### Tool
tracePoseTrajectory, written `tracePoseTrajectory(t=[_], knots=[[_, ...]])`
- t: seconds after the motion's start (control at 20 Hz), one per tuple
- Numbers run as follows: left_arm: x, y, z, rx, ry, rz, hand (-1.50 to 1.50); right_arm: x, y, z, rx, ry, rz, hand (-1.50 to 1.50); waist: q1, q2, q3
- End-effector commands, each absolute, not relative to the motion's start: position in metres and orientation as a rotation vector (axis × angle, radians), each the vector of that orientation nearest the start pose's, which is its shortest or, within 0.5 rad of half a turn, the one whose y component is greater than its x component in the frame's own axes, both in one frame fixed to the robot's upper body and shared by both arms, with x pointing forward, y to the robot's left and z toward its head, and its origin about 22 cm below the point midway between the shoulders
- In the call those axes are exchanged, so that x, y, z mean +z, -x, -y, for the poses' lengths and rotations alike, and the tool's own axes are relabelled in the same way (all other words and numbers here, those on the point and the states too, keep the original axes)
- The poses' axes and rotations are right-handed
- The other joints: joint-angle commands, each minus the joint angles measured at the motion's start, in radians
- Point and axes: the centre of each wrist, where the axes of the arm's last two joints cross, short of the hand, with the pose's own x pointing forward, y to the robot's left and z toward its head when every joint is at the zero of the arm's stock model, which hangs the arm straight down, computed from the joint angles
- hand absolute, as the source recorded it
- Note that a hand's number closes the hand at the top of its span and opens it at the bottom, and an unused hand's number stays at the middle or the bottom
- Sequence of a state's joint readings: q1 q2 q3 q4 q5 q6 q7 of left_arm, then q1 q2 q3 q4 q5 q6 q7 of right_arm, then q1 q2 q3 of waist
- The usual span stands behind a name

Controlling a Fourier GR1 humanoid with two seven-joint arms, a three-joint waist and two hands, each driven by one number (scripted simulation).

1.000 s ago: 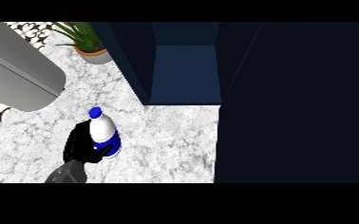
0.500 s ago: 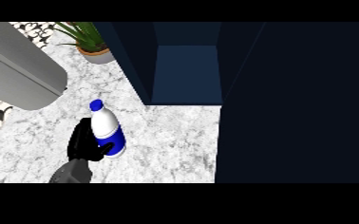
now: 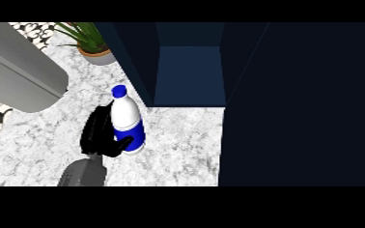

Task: Pick up the bottled water, place it into the cabinet and close the cabinet

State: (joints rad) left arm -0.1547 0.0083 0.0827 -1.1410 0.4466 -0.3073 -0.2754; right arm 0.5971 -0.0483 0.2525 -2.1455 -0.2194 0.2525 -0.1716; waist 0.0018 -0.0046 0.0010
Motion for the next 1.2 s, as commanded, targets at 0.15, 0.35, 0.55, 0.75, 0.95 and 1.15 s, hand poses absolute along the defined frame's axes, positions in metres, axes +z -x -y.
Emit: tracePoseTrajectory(t=[0.15,0.35,0.55,0.75,0.95,1.15], knots=[[-0.017,-0.274,-0.172,0.231,0.487,1.651,1.50,0.060,-0.102,0.219,-0.029,-0.418,1.753,-1.50,-0.008,0.002,-0.001],[0.029,-0.296,-0.162,0.220,0.463,1.647,1.50,0.055,-0.094,0.219,-0.019,-0.418,1.758,-1.50,-0.010,0.001,-0.001],[0.025,-0.318,-0.129,0.173,0.417,1.635,1.50,0.045,-0.102,0.224,-0.029,-0.418,1.761,-1.50,-0.017,0.005,-0.001],[0.049,-0.327,-0.121,0.108,0.344,1.706,1.50,0.040,-0.102,0.217,-0.036,-0.442,1.774,-1.50,-0.022,0.003,0.000],[0.052,-0.346,-0.109,0.073,0.241,1.754,1.50,0.042,-0.114,0.215,-0.025,-0.456,1.779,-1.50,-0.048,0.011,-0.001],[0.057,-0.349,-0.103,0.067,0.134,1.773,1.50,0.045,-0.115,0.205,-0.005,-0.478,1.764,-1.50,-0.059,0.011,-0.001]])
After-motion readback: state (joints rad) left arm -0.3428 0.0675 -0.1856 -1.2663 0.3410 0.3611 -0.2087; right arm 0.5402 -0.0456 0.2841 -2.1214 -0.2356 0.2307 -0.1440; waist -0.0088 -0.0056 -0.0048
